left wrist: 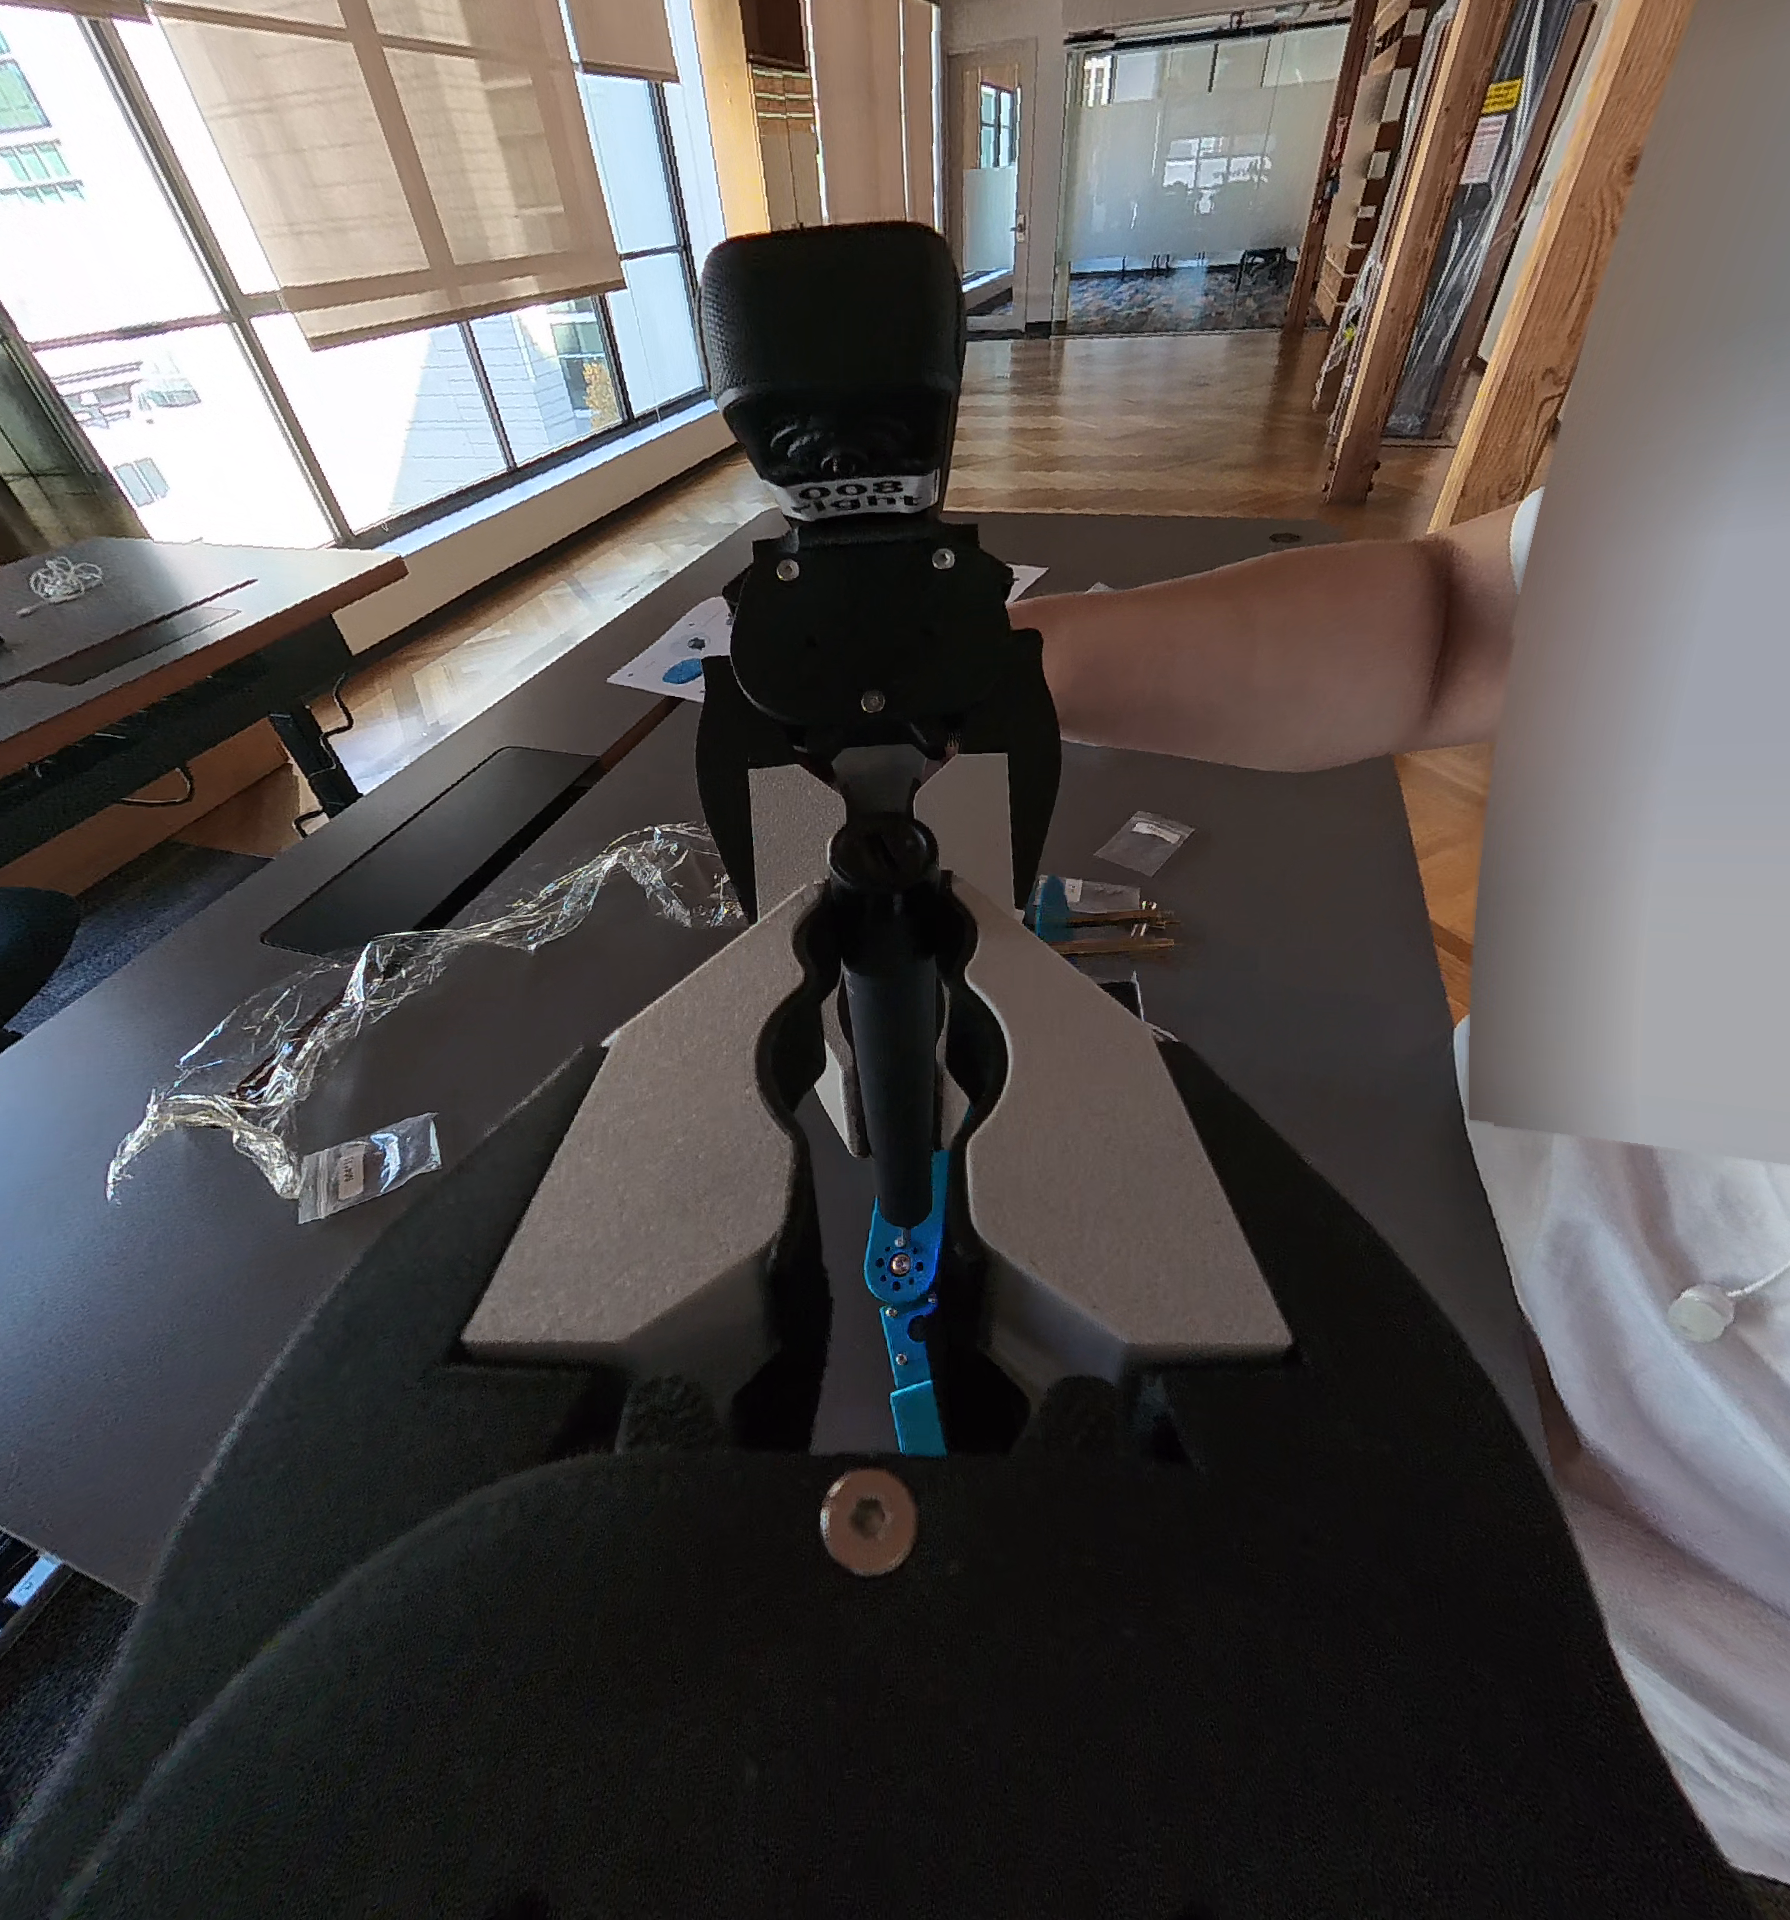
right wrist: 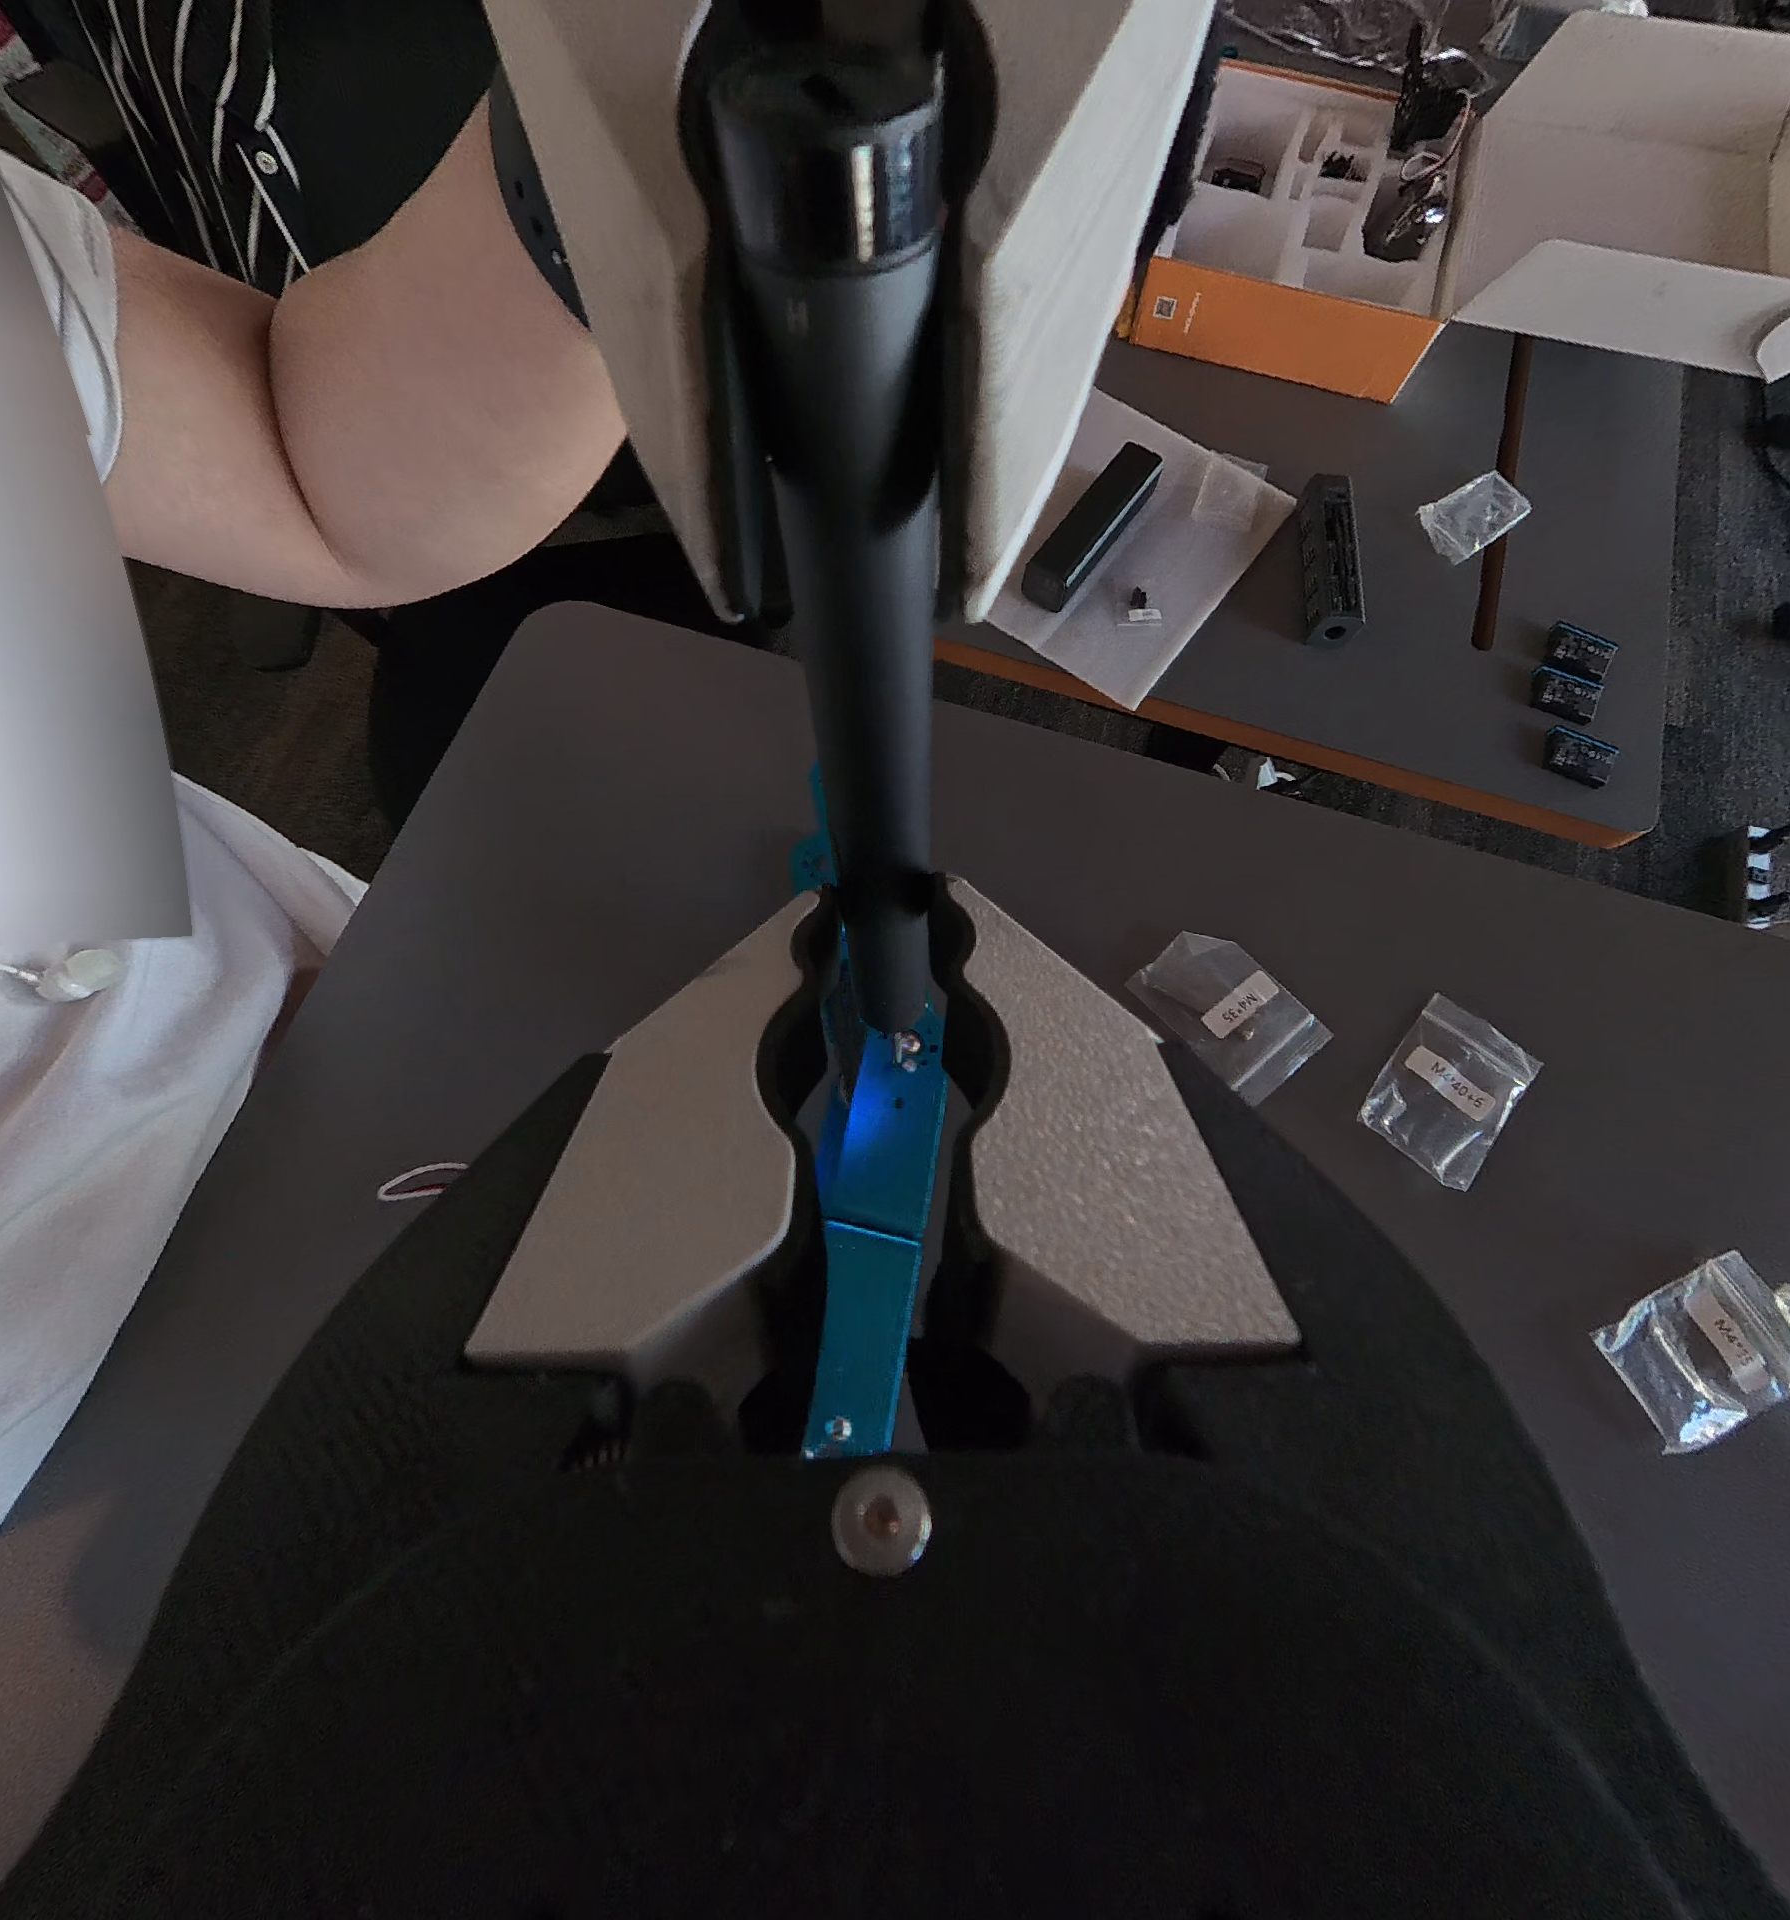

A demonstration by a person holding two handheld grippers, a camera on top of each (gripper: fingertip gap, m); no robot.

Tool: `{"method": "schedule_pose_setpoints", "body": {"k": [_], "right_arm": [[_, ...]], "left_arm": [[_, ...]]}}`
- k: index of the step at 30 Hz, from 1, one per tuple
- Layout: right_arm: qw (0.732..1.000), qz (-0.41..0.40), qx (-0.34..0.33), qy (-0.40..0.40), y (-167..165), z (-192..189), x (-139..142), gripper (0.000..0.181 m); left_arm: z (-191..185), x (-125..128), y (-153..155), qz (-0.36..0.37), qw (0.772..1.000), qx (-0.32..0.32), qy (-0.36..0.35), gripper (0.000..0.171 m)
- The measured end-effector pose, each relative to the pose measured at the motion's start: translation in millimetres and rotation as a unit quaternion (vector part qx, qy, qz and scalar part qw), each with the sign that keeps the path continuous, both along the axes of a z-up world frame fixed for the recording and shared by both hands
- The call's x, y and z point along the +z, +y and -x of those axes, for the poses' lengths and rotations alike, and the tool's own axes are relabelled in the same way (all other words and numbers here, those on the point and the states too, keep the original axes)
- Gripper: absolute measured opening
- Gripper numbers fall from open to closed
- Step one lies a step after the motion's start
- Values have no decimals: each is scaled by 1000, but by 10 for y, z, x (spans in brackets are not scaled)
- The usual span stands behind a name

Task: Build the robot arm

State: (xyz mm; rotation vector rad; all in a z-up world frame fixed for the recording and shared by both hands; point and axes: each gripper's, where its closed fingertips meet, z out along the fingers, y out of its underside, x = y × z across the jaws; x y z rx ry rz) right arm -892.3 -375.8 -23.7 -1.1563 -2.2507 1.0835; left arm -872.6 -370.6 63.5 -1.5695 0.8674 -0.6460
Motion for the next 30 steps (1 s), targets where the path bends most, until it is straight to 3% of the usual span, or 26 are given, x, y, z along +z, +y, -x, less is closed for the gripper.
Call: {"method": "schedule_pose_setpoints", "body": {"k": [16, 23, 26, 30], "right_arm": [[999, 21, -11, 21, 116, -25, -19, 21], [990, -8, -93, 106, 645, -275, 597, 32], [983, -23, -136, 119, 865, -520, 711, 37], [979, -21, -179, 90, 922, -873, 460, 46]], "left_arm": [[63, -30, 99, 2, 999, 14, -30, 16], [406, 79, 33, 24, 994, 72, -74, 16], [485, -113, -20, 82, 986, 95, -108, 17], [289, -619, -65, 208, 959, 86, -171, 16]]}}
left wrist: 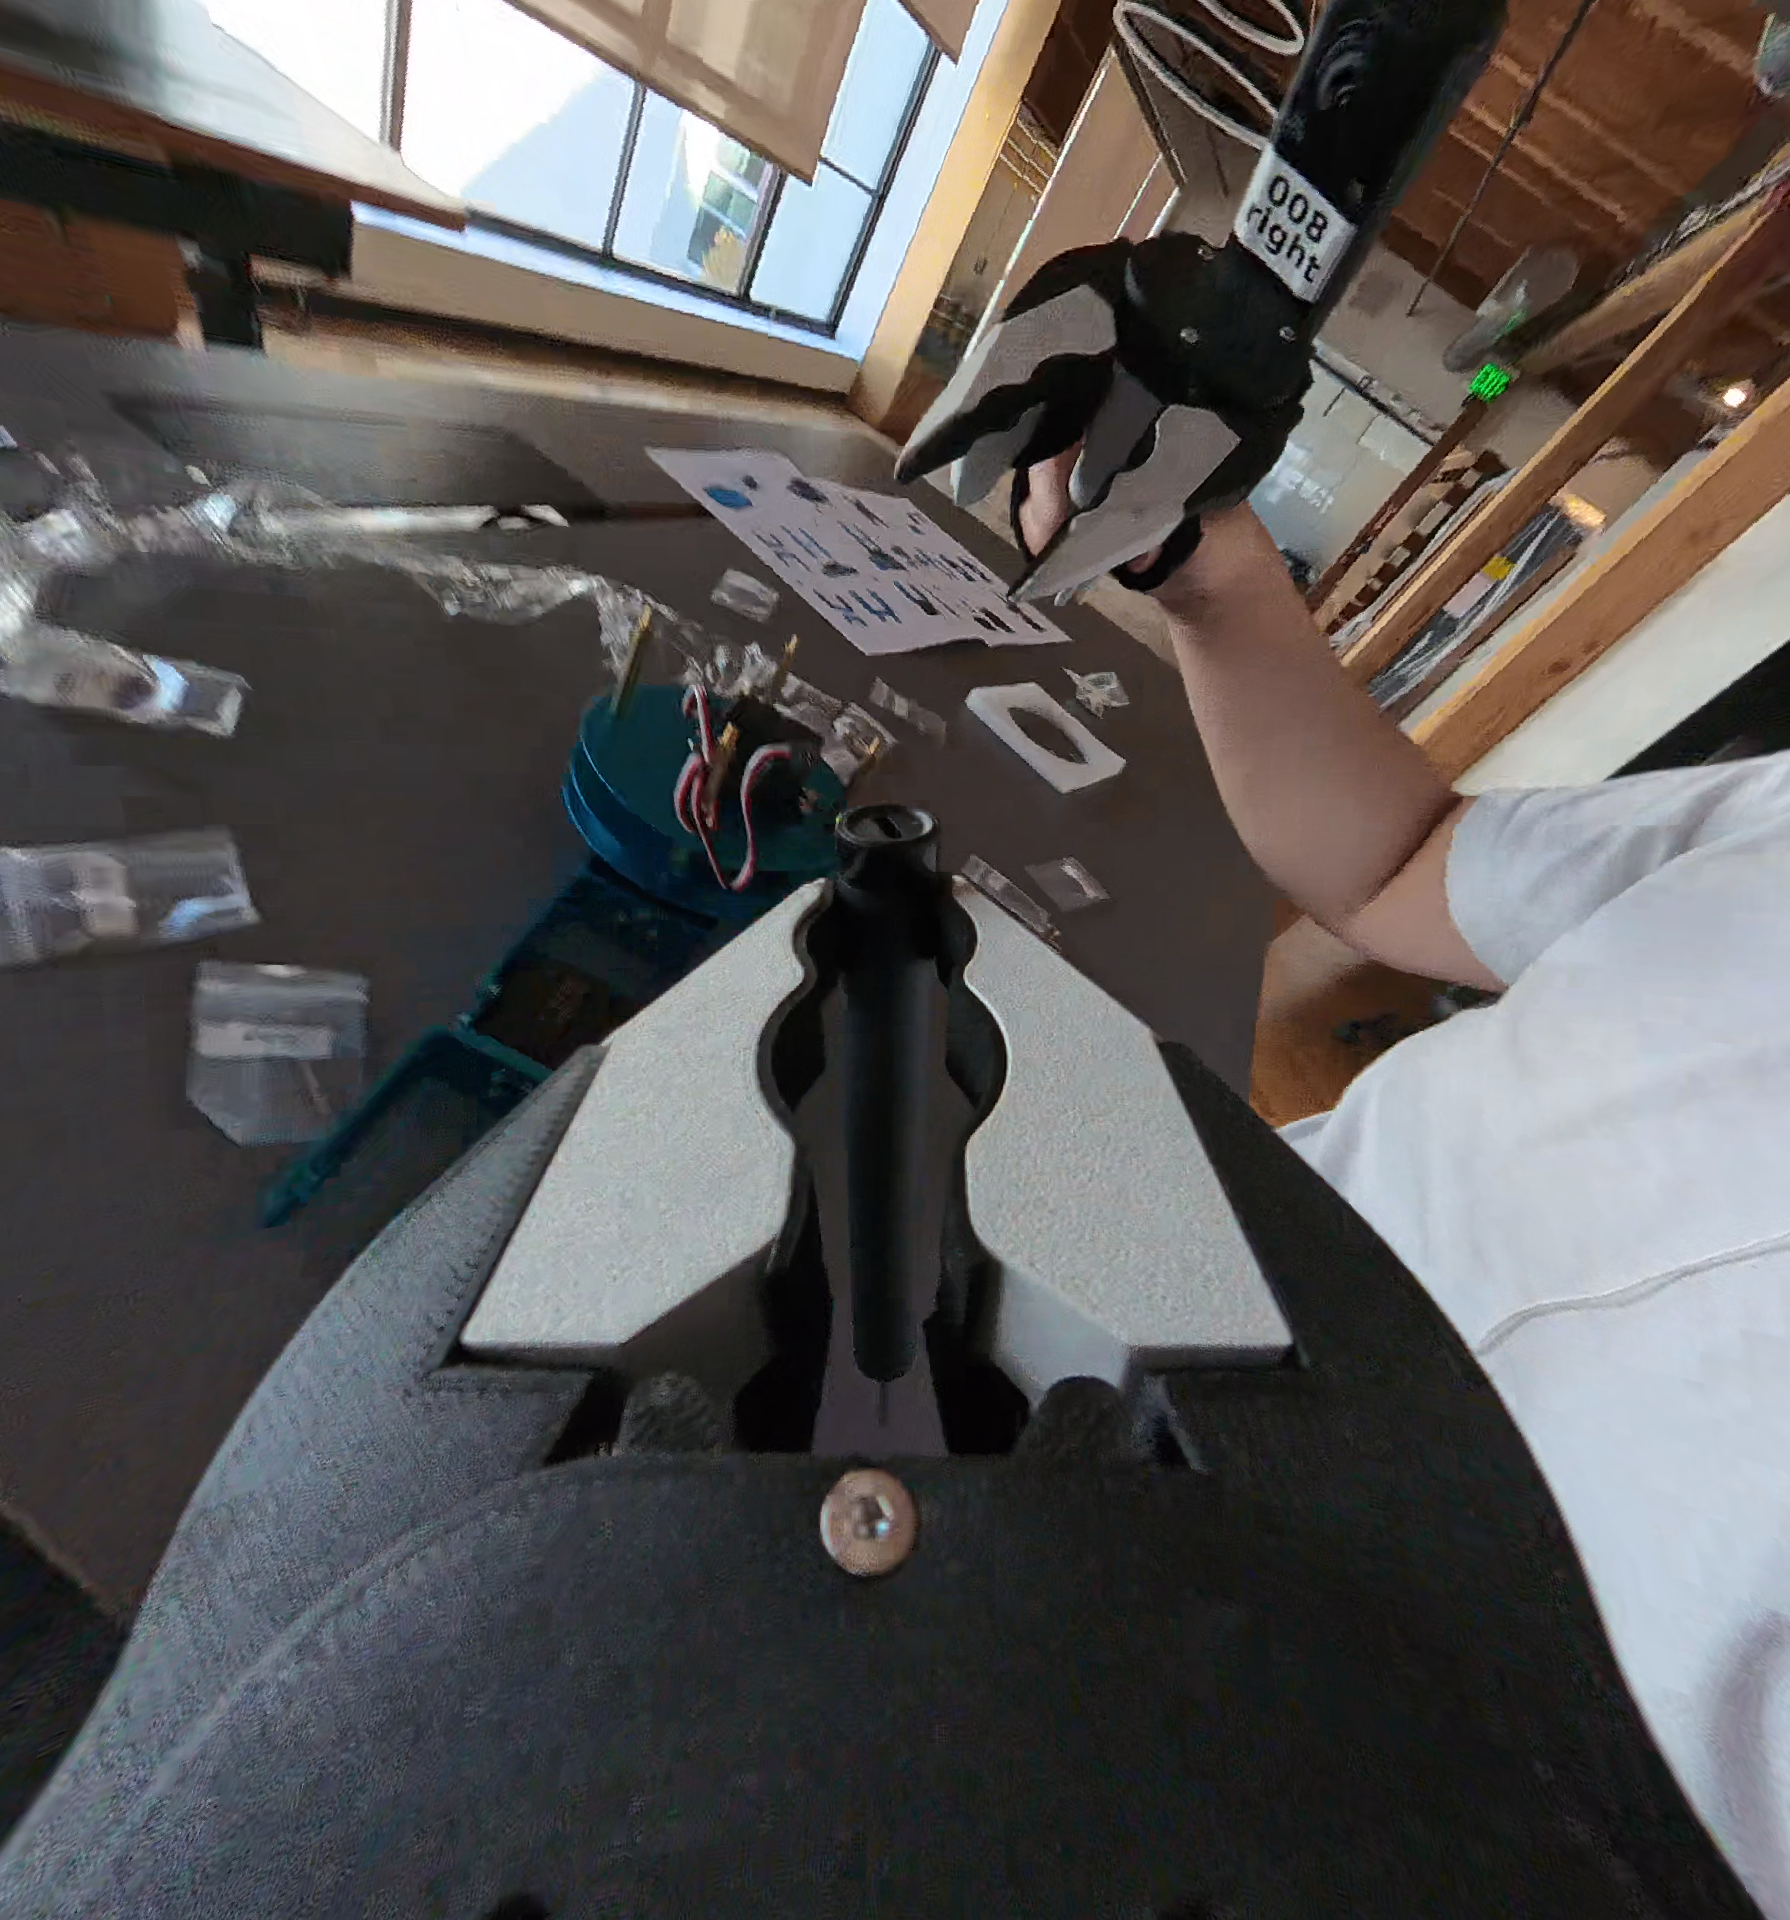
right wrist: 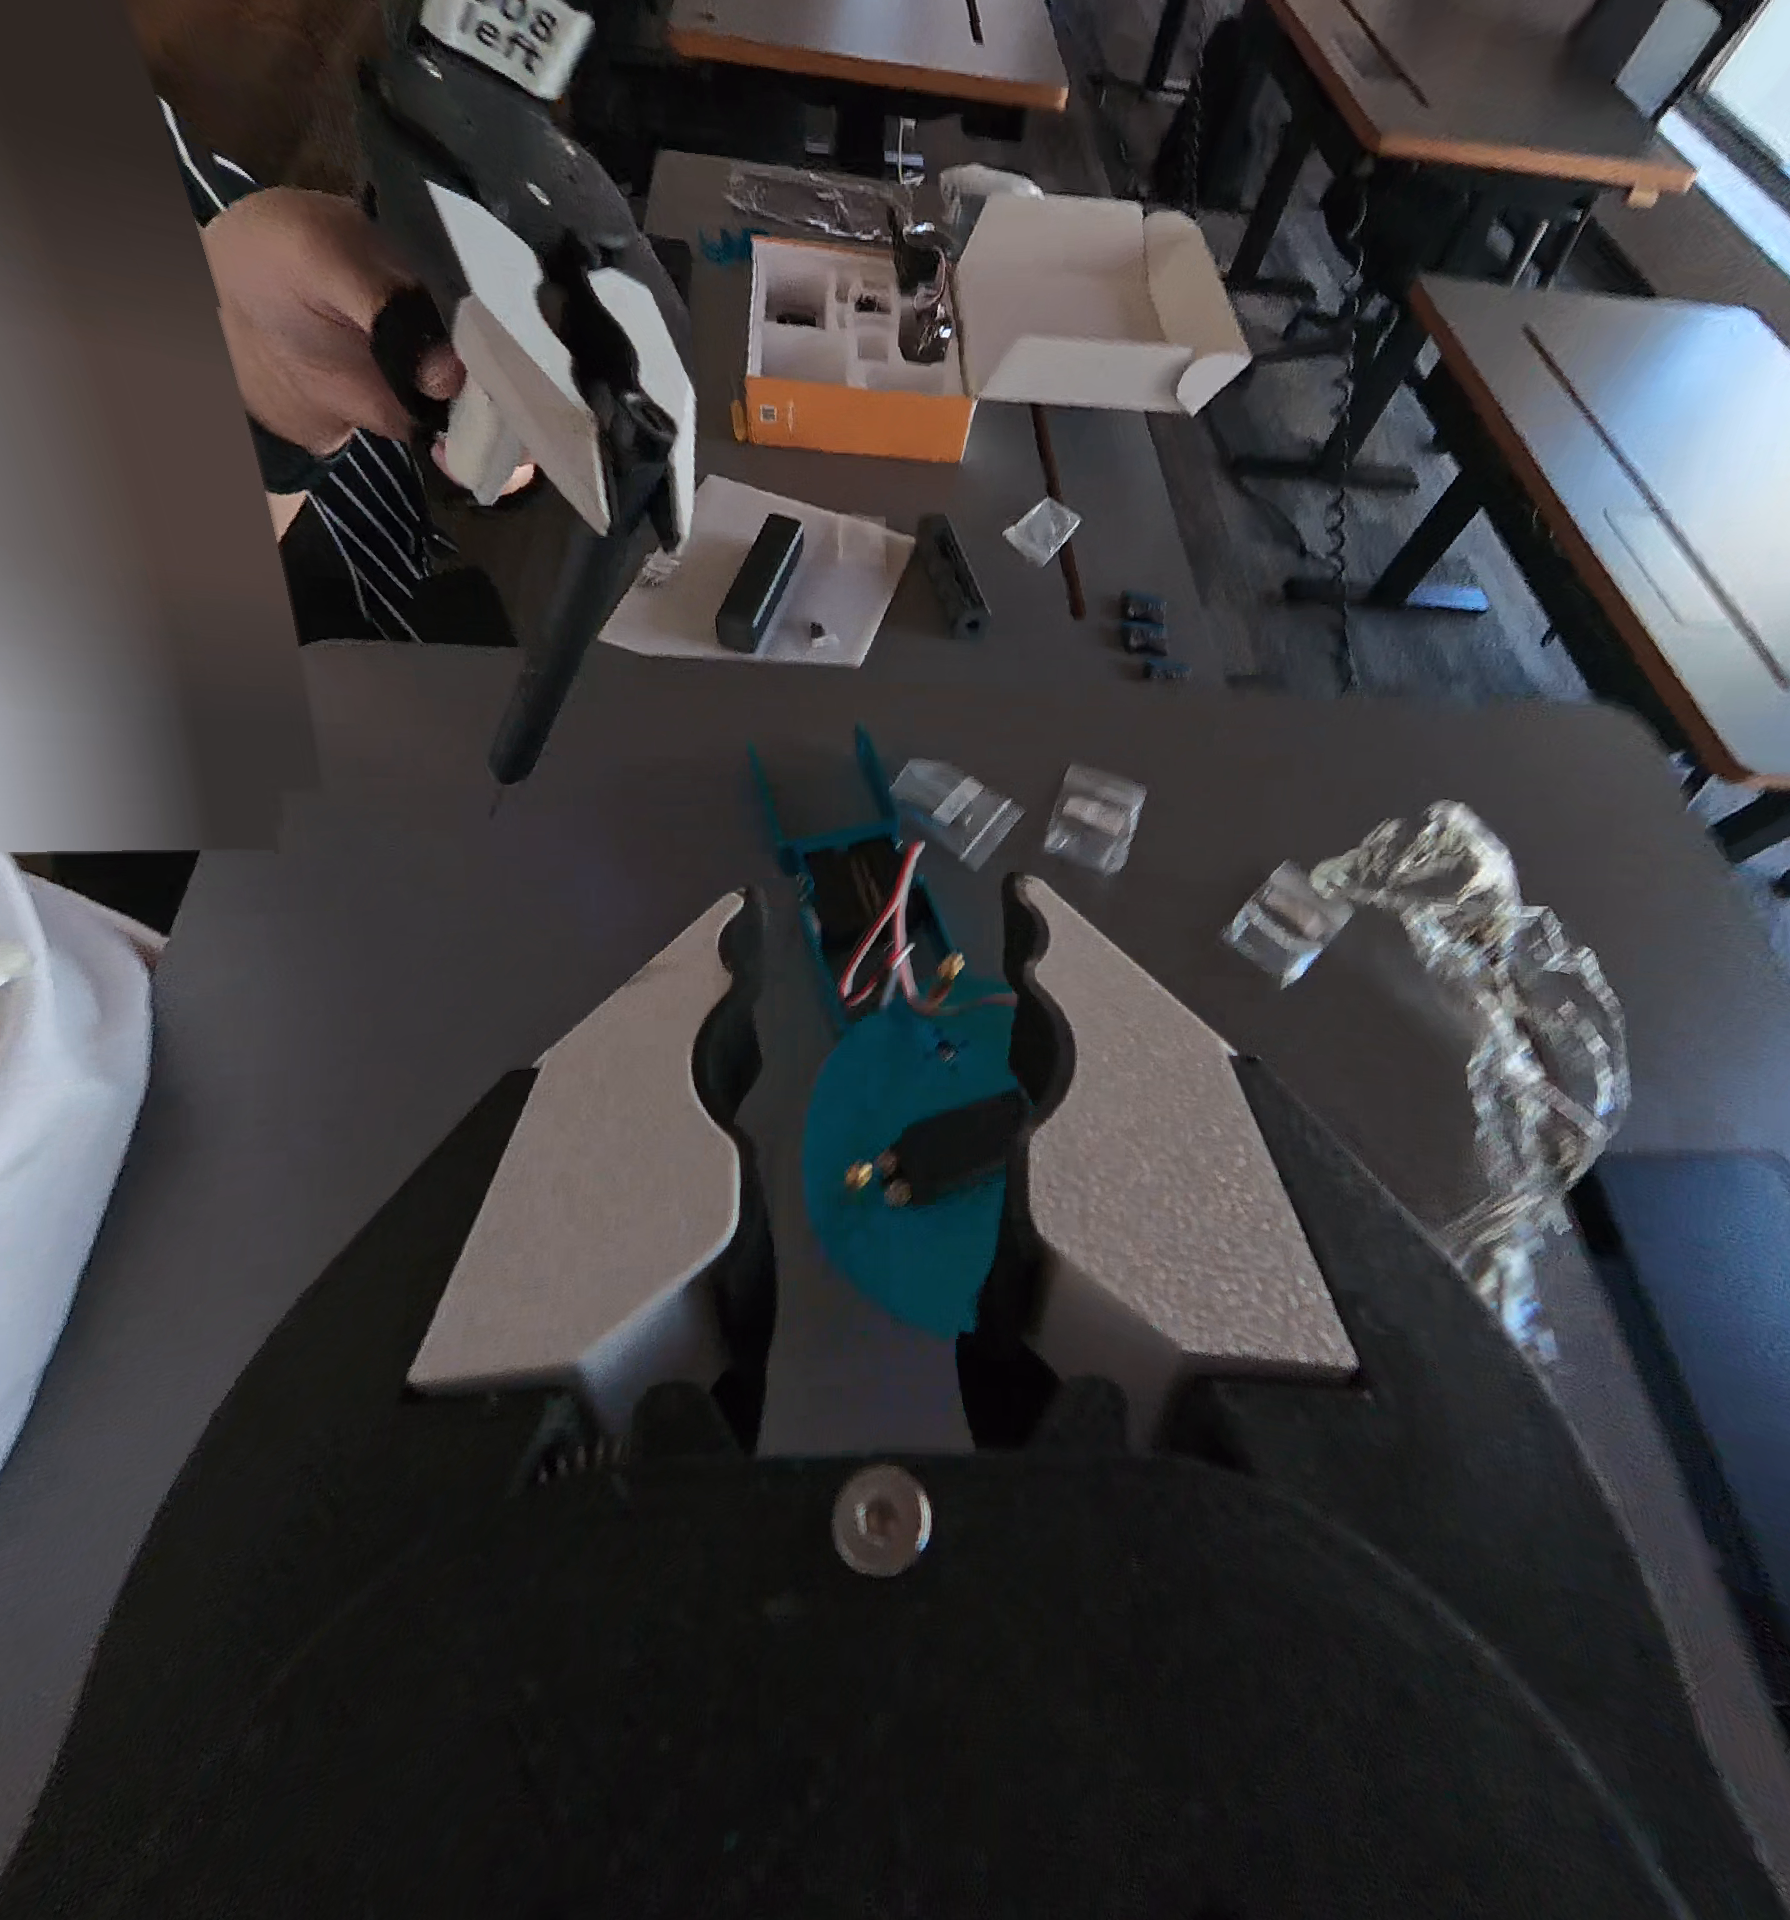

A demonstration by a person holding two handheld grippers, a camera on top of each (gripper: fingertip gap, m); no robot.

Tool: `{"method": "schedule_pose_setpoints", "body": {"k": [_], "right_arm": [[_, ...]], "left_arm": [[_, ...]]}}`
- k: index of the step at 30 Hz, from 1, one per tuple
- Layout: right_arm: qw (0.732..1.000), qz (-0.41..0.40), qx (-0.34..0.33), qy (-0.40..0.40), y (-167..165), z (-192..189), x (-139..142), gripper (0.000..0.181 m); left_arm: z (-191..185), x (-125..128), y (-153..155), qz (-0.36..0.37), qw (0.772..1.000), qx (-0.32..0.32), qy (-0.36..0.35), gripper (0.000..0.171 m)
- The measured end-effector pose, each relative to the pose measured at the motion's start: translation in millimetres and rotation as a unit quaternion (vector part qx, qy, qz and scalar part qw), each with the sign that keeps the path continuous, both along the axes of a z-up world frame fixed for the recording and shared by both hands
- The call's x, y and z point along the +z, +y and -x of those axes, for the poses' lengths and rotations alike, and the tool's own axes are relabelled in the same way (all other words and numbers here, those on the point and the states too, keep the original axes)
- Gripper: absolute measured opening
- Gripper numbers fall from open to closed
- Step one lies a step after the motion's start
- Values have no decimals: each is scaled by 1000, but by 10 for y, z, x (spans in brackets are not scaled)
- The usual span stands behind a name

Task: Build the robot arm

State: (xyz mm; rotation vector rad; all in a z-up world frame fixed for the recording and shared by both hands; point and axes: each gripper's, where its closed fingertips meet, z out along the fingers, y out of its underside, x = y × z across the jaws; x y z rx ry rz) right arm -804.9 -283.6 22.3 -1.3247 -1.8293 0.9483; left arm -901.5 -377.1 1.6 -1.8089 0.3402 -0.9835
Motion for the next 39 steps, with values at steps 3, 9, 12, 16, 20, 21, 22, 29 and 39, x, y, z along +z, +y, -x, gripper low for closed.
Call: {"method": "schedule_pose_setpoints", "body": {"k": [3, 9, 12, 16, 20, 21, 22, 29, 39], "right_arm": [[999, 49, -15, -11, -201, -200, -284, 46], [954, 292, -55, -36, -1058, 5, -867, 52], [930, 354, -76, -69, -1326, 285, -1156, 59], [939, 315, -77, -118, -1425, 408, -1333, 19], [952, 242, -111, -149, -1377, 290, -1435, 17], [955, 216, -123, -164, -1354, 222, -1494, 17], [955, 194, -132, -180, -1339, 151, -1551, 17], [940, 105, -113, -304, -1444, -184, -1823, 18], [956, 12, -85, -279, -1355, -241, -1849, 34]], "left_arm": [[-177, -293, 5, 79, 993, -16, -81, 16], [-382, -577, 107, 139, 969, 18, -202, 16], [-432, -597, 120, 137, 958, 39, -249, 16], [-370, -554, 102, 108, 946, 64, -299, 16], [-324, -437, -81, 69, 950, 18, -304, 31], [-250, -426, -121, 58, 952, 20, -299, 41], [-166, -439, -169, 50, 956, 22, -287, 43], [371, -697, -436, 31, 989, 51, -134, 34], [375, -1014, 70, -18, 978, 115, 175, 39]]}}
